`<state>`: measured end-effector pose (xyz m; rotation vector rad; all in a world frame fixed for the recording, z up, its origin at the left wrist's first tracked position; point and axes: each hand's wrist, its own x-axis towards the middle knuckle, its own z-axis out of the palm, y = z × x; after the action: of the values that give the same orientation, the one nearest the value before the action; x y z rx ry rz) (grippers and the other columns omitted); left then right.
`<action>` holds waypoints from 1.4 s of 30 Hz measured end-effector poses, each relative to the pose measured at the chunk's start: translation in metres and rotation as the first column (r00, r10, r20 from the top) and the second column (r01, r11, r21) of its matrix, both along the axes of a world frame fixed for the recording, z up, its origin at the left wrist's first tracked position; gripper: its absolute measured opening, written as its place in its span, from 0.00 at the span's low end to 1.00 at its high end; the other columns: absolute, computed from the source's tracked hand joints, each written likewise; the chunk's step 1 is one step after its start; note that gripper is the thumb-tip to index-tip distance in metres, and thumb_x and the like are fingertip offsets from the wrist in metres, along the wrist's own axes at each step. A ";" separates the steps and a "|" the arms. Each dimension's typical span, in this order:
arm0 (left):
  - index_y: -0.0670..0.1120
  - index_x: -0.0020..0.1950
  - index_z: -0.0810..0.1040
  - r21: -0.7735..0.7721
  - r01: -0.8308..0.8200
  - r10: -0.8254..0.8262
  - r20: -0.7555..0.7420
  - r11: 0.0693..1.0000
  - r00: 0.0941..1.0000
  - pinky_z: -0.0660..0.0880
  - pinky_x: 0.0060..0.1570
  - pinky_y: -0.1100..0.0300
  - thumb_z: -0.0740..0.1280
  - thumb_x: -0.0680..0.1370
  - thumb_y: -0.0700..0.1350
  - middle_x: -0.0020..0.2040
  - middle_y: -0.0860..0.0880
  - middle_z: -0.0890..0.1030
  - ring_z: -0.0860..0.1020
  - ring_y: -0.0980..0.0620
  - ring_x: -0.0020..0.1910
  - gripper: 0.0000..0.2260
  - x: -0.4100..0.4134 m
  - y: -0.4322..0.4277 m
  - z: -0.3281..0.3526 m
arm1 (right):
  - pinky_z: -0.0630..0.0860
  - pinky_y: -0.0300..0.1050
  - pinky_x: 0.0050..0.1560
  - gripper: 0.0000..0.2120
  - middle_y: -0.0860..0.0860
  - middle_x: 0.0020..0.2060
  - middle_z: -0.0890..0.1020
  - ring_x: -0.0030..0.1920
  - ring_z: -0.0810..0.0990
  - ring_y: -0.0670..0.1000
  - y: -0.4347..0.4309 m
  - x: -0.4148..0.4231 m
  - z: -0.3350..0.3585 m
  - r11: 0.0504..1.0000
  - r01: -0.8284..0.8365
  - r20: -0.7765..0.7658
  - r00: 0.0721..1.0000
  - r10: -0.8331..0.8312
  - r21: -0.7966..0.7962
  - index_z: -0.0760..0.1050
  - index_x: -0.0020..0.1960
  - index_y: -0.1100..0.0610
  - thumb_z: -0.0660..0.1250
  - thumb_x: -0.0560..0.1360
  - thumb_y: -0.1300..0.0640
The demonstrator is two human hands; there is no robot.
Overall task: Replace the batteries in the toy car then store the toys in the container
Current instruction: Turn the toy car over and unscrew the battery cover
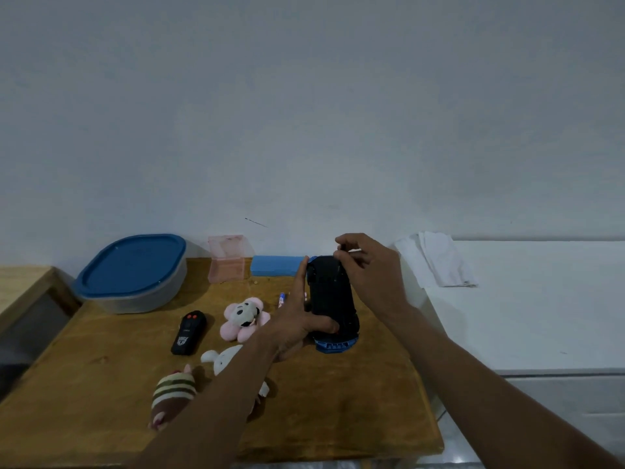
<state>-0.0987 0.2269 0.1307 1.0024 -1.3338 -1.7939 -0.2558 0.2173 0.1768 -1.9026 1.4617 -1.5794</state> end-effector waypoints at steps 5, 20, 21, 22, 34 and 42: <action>0.70 0.74 0.49 -0.024 -0.001 0.001 0.019 1.000 1.000 0.80 0.49 0.48 0.68 0.69 0.22 0.66 0.38 0.74 0.80 0.39 0.56 0.53 -0.001 -0.002 -0.002 | 0.83 0.43 0.46 0.09 0.49 0.45 0.84 0.45 0.84 0.45 0.000 0.000 -0.003 1.000 -0.023 0.052 0.998 0.022 0.010 0.76 0.53 0.55 0.70 0.75 0.63; 0.73 0.70 0.51 0.000 0.009 -0.009 -0.005 1.000 1.000 0.80 0.45 0.50 0.67 0.70 0.22 0.64 0.37 0.76 0.82 0.42 0.50 0.53 -0.004 -0.005 -0.005 | 0.81 0.37 0.48 0.07 0.50 0.46 0.84 0.46 0.83 0.44 -0.003 -0.001 -0.006 1.000 0.000 -0.004 1.000 0.000 -0.008 0.77 0.53 0.60 0.69 0.75 0.63; 0.73 0.69 0.51 0.002 0.008 -0.008 -0.008 1.000 1.000 0.80 0.44 0.50 0.66 0.70 0.21 0.64 0.37 0.76 0.82 0.42 0.49 0.52 -0.003 -0.005 -0.005 | 0.80 0.36 0.48 0.07 0.51 0.46 0.84 0.46 0.83 0.45 -0.004 -0.001 -0.006 1.000 -0.007 -0.021 1.000 0.006 -0.021 0.77 0.53 0.60 0.68 0.75 0.64; 0.73 0.70 0.51 0.007 0.005 -0.005 -0.011 1.000 1.000 0.80 0.44 0.50 0.66 0.70 0.21 0.63 0.37 0.76 0.82 0.42 0.49 0.52 -0.003 -0.006 -0.005 | 0.80 0.35 0.48 0.07 0.51 0.46 0.84 0.46 0.83 0.44 -0.004 0.000 -0.006 1.000 -0.011 -0.027 1.000 0.010 -0.024 0.78 0.53 0.60 0.69 0.75 0.64; 0.71 0.73 0.49 0.007 -0.002 0.002 0.011 1.000 1.000 0.78 0.54 0.42 0.67 0.69 0.23 0.64 0.37 0.76 0.79 0.37 0.56 0.53 0.001 -0.015 -0.006 | 0.78 0.30 0.50 0.11 0.52 0.50 0.84 0.50 0.82 0.43 -0.011 0.004 -0.003 0.999 -0.033 -0.050 0.998 0.034 0.014 0.77 0.59 0.60 0.65 0.77 0.64; 0.73 0.72 0.50 0.010 -0.004 0.003 0.018 1.000 1.000 0.77 0.56 0.40 0.69 0.70 0.24 0.60 0.38 0.79 0.80 0.37 0.56 0.52 0.007 -0.017 -0.007 | 0.75 0.25 0.47 0.11 0.51 0.50 0.84 0.48 0.82 0.45 -0.015 0.011 -0.002 1.000 0.004 -0.113 0.994 -0.001 0.029 0.78 0.60 0.59 0.64 0.78 0.62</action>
<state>-0.0920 0.2095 0.1237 1.0283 -1.3344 -1.7946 -0.2446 0.2028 0.1750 -2.0040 1.5232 -1.4650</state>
